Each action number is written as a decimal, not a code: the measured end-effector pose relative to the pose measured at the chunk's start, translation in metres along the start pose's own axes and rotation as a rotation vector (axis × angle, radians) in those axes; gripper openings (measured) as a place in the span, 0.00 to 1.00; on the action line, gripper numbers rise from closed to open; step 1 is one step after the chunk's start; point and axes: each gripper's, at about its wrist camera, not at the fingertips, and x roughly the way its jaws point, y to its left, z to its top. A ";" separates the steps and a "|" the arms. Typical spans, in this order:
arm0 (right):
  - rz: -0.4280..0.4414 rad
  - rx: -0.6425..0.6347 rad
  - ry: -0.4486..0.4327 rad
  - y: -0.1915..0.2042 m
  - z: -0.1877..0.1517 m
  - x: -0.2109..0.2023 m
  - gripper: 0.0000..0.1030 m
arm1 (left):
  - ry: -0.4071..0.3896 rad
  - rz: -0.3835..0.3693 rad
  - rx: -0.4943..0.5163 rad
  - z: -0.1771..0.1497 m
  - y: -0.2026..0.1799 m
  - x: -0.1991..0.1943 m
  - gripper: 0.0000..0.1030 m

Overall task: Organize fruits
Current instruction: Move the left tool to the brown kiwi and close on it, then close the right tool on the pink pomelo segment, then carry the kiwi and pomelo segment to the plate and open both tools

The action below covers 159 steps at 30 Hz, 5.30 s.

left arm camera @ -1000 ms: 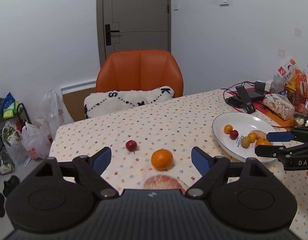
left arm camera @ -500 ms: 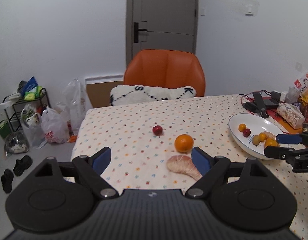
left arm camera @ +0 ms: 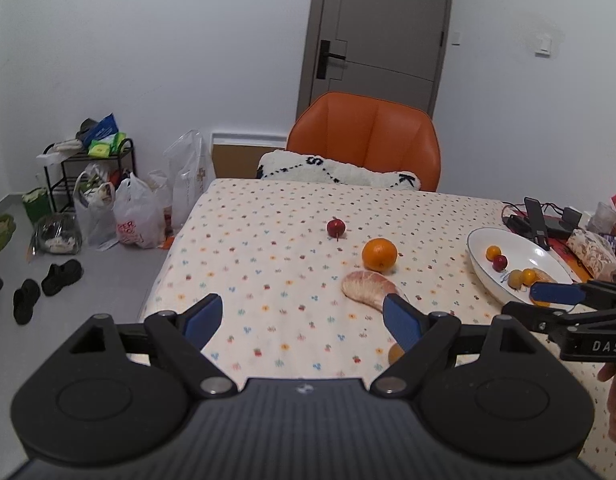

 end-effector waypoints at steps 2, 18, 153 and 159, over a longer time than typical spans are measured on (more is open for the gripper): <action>0.023 0.004 0.007 -0.001 -0.002 0.001 0.72 | 0.005 0.002 -0.014 -0.004 -0.002 -0.001 0.83; 0.135 0.002 0.068 -0.016 -0.007 0.023 0.72 | 0.040 0.003 -0.118 -0.038 -0.026 0.023 0.81; -0.192 0.155 -0.119 -0.153 -0.006 -0.035 0.35 | 0.017 -0.185 0.027 0.017 -0.181 0.107 0.22; -0.218 0.172 -0.113 -0.172 -0.008 -0.030 0.35 | 0.033 -0.197 0.060 0.020 -0.203 0.122 0.22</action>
